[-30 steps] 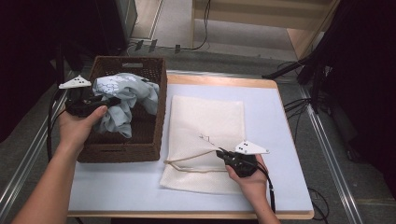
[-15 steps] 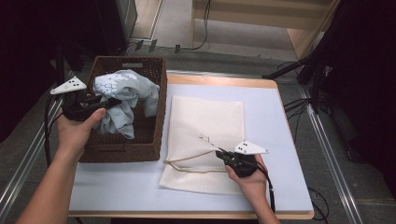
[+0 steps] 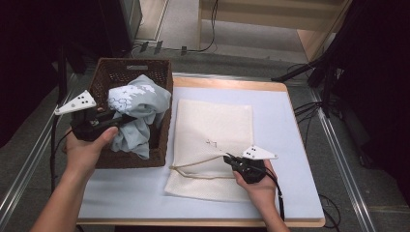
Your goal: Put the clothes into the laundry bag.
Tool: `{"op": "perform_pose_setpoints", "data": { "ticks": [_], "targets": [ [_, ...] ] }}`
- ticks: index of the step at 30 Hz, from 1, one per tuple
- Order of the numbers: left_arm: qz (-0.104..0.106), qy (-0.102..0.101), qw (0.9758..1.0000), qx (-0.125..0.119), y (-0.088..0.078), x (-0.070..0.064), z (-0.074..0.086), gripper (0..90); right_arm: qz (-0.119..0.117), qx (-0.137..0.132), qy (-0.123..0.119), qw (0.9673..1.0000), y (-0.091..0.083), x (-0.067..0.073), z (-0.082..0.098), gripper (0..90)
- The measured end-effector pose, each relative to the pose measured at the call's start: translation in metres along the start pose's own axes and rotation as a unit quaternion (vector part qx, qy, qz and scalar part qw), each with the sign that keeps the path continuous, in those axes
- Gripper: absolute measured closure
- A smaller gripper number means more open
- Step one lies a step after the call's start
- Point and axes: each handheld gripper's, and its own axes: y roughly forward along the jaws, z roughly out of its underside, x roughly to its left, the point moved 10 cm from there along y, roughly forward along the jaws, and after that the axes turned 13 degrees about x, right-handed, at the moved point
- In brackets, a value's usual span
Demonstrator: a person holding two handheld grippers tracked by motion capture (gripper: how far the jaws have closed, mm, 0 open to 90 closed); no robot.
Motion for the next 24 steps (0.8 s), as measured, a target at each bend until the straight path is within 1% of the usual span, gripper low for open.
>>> {"op": "perform_pose_setpoints", "data": {
  "ticks": [2, 3, 5, 6, 7, 8, 9, 10, 13, 14, 15, 16, 17, 18, 19, 20, 21, 22, 23, 24],
  "targets": [
    [0.007, 0.006, 1.0000, -0.003, 0.000, -0.011, 0.002, 73.0, 0.000, 0.001, 0.002, 1.0000, 0.000, 0.000, 0.000, 87.9],
    [0.007, 0.006, 1.0000, -0.003, 0.000, -0.011, 0.002, 73.0, 0.000, 0.001, 0.002, 1.0000, 0.000, 0.000, 0.000, 87.9],
    [0.012, 0.012, 0.9998, -0.005, 0.000, -0.021, 0.004, 73.0, 0.001, 0.001, 0.002, 1.0000, 0.001, 0.000, 0.000, 87.9],
    [0.013, 0.024, 0.9996, -0.003, 0.003, -0.031, 0.008, 73.0, 0.001, 0.001, 0.002, 1.0000, 0.001, 0.000, 0.000, 87.8],
    [0.021, 0.029, 0.9993, -0.003, 0.005, -0.038, 0.011, 73.0, 0.002, 0.001, 0.002, 1.0000, 0.001, 0.000, 0.000, 87.9],
    [0.021, 0.029, 0.9993, -0.003, 0.005, -0.038, 0.011, 73.0, 0.002, 0.001, 0.002, 1.0000, 0.001, 0.000, 0.000, 87.9],
    [0.025, 0.034, 0.9991, 0.000, 0.007, -0.044, 0.015, 73.0, 0.000, 0.001, 0.002, 1.0000, 0.000, 0.000, 0.001, 87.9],
    [0.035, 0.043, 0.9985, 0.002, 0.011, -0.057, 0.020, 73.0, 0.001, 0.002, 0.002, 1.0000, 0.001, 0.000, 0.001, 87.8],
    [0.054, 0.053, 0.9971, 0.003, 0.018, -0.077, 0.027, 73.0, -0.001, 0.003, 0.003, 1.0000, 0.001, 0.001, 0.001, 87.9],
    [0.054, 0.053, 0.9971, 0.003, 0.018, -0.077, 0.027, 73.0, -0.001, 0.003, 0.003, 1.0000, 0.001, 0.001, 0.001, 87.9],
    [0.060, 0.061, 0.9963, 0.006, 0.021, -0.085, 0.031, 73.0, -0.001, 0.003, 0.004, 1.0000, 0.001, 0.001, 0.001, 87.8],
    [0.063, 0.066, 0.9958, 0.008, 0.023, -0.090, 0.033, 72.9, -0.001, 0.003, 0.005, 1.0000, 0.001, 0.001, 0.001, 87.9],
    [0.076, 0.076, 0.9941, 0.014, 0.029, -0.100, 0.040, 72.9, -0.001, 0.003, 0.006, 1.0000, 0.001, 0.000, 0.001, 87.8],
    [0.083, 0.077, 0.9935, 0.016, 0.032, -0.105, 0.043, 72.9, 0.000, 0.002, 0.004, 1.0000, 0.001, -0.001, 0.000, 87.9],
    [0.088, 0.084, 0.9924, 0.018, 0.035, -0.110, 0.047, 72.8, 0.001, 0.001, 0.005, 1.0000, 0.001, -0.001, 0.000, 87.8],
    [0.088, 0.084, 0.9924, 0.018, 0.035, -0.110, 0.047, 72.9, 0.001, 0.001, 0.005, 1.0000, 0.001, -0.001, 0.000, 87.8],
    [0.091, 0.090, 0.9915, 0.022, 0.039, -0.114, 0.052, 72.9, 0.001, 0.001, 0.006, 1.0000, 0.000, -0.001, 0.000, 87.8],
    [0.096, 0.096, 0.9903, 0.028, 0.043, -0.119, 0.057, 72.8, 0.003, 0.001, 0.007, 1.0000, 0.000, -0.002, 0.000, 87.8],
    [0.107, 0.107, 0.9879, 0.031, 0.049, -0.128, 0.064, 72.7, 0.004, -0.001, 0.009, 1.0000, -0.001, -0.004, -0.001, 87.8],
    [0.113, 0.114, 0.9865, 0.030, 0.051, -0.132, 0.068, 72.7, 0.006, 0.000, 0.012, 0.9999, -0.001, -0.005, 0.000, 87.8]
  ]
}}
